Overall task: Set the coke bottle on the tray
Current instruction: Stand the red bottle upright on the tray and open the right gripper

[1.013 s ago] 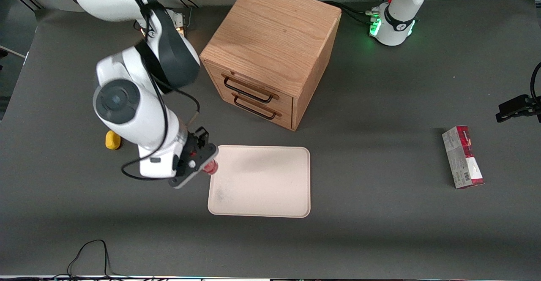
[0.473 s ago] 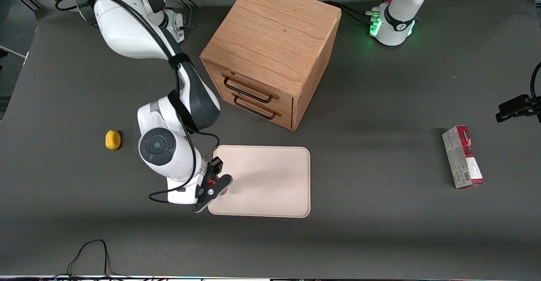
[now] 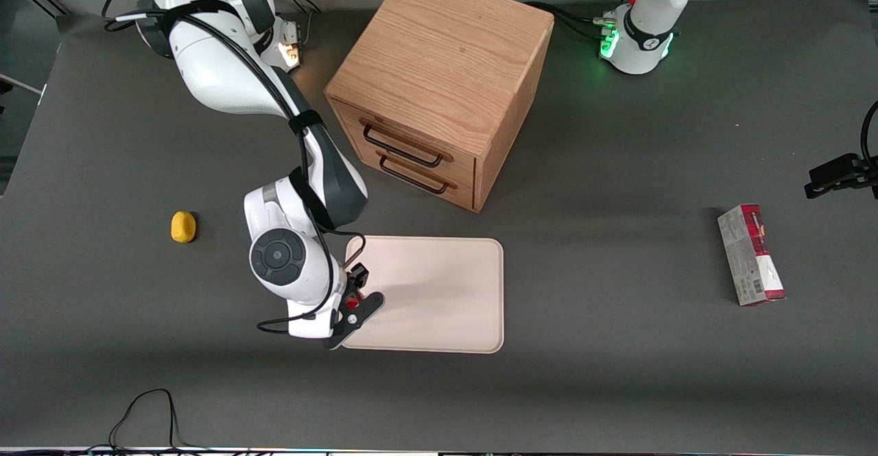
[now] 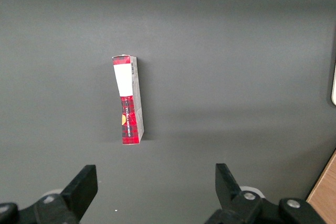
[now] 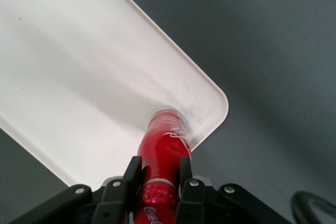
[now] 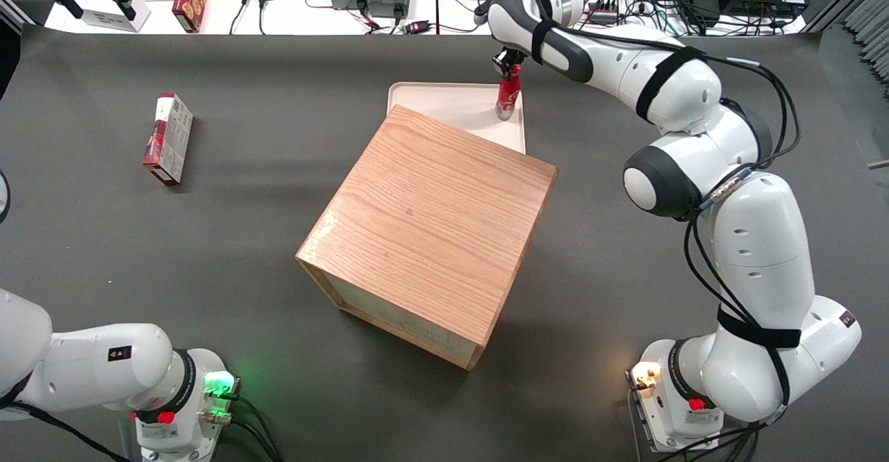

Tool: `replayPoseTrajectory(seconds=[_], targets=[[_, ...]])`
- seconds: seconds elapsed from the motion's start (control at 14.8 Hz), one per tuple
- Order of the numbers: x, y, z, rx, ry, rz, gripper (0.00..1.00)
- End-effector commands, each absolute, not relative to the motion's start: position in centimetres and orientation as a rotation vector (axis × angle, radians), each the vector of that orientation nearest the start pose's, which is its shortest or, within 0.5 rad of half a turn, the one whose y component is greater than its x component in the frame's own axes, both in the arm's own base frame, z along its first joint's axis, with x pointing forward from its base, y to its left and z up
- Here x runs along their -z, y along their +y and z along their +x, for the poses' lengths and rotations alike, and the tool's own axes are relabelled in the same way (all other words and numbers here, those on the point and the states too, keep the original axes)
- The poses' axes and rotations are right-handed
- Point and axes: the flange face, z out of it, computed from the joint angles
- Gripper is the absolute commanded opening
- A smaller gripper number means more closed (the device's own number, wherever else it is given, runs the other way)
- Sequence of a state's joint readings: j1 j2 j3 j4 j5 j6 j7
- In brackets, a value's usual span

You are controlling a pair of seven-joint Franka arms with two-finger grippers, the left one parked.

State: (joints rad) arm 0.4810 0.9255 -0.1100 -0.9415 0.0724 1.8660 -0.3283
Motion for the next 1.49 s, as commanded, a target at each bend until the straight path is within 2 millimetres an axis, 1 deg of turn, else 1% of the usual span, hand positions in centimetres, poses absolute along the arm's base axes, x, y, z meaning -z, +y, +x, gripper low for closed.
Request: replayPoseTrajectory(seconds=[0.0, 0.07, 0.14, 0.2, 0.27, 0.34, 0.54, 0.74, 0.81, 0.88, 0.95, 1.08, 1.22, 1.28, 1.42], targets=[[-32.4, 32.2, 71.8, 0.050, -1.091, -2.976, 0.00], [-32.3, 32.2, 71.8, 0.050, -1.086, -2.979, 0.00], [-32.3, 32.2, 71.8, 0.050, -1.083, -2.980, 0.18], [-32.3, 32.2, 71.8, 0.050, -1.066, -2.985, 0.52], [-32.3, 32.1, 71.8, 0.051, -1.050, -2.990, 0.93], [-32.2, 32.1, 71.8, 0.048, -1.047, -2.991, 1.00], [-32.4, 32.2, 71.7, 0.051, -1.046, -2.991, 1.00], [-33.5, 32.2, 71.6, 0.060, -1.042, -2.992, 1.00], [-35.0, 32.4, 71.5, 0.084, -1.048, -2.988, 1.00], [-37.0, 32.3, 71.1, 0.094, -1.048, -2.985, 1.00], [-38.4, 32.1, 70.5, 0.048, -1.046, -2.985, 1.00], [-43.1, 31.3, 69.4, 0.037, -1.036, -2.983, 1.00], [-47.3, 30.6, 67.8, -0.010, -1.033, -2.980, 1.00], [-49.6, 30.1, 66.9, -0.016, -1.031, -2.978, 1.00], [-53.5, 29.2, 65.1, -0.048, -1.029, -2.975, 1.00]])
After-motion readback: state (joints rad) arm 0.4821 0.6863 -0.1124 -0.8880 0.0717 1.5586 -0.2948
